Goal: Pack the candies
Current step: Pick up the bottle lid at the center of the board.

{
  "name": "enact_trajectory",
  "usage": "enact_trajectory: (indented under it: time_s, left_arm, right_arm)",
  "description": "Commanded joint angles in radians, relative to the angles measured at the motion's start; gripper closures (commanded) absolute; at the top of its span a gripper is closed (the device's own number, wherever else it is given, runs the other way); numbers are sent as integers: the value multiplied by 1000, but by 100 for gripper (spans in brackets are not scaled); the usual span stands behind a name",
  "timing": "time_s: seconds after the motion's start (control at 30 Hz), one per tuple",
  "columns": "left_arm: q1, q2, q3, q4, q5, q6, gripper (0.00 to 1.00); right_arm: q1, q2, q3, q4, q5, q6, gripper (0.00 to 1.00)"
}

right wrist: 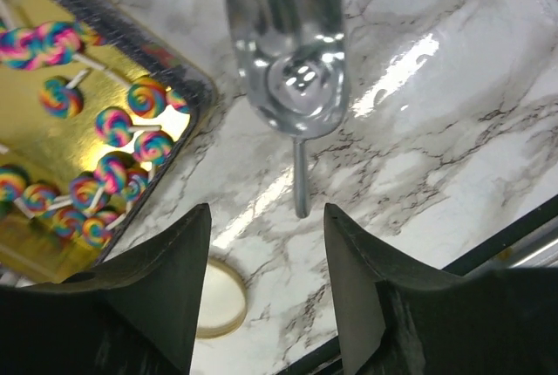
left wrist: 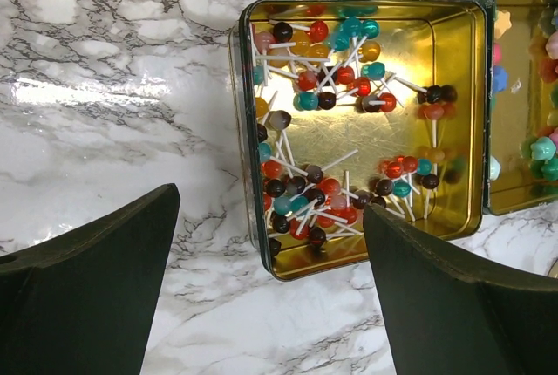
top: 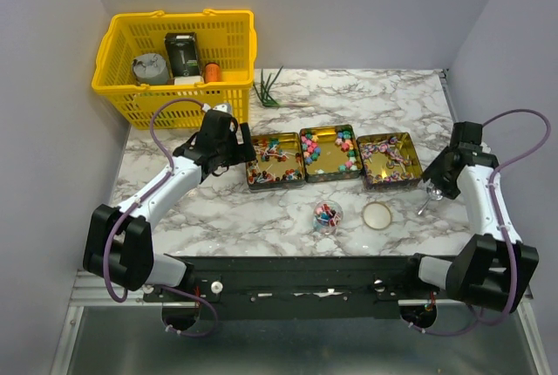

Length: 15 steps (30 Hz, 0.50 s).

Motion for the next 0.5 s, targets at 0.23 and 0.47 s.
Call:
enact_trajectory:
  time_s: [0.23, 0.47]
  left_arm:
    - [0, -29, -23, 26, 29, -15, 1]
    - [1, -73, -46, 16, 58, -25, 1]
  right_arm:
    - [427, -158, -13, -71, -40, 75, 39]
    - [630, -37, -96, 43, -89, 106, 50]
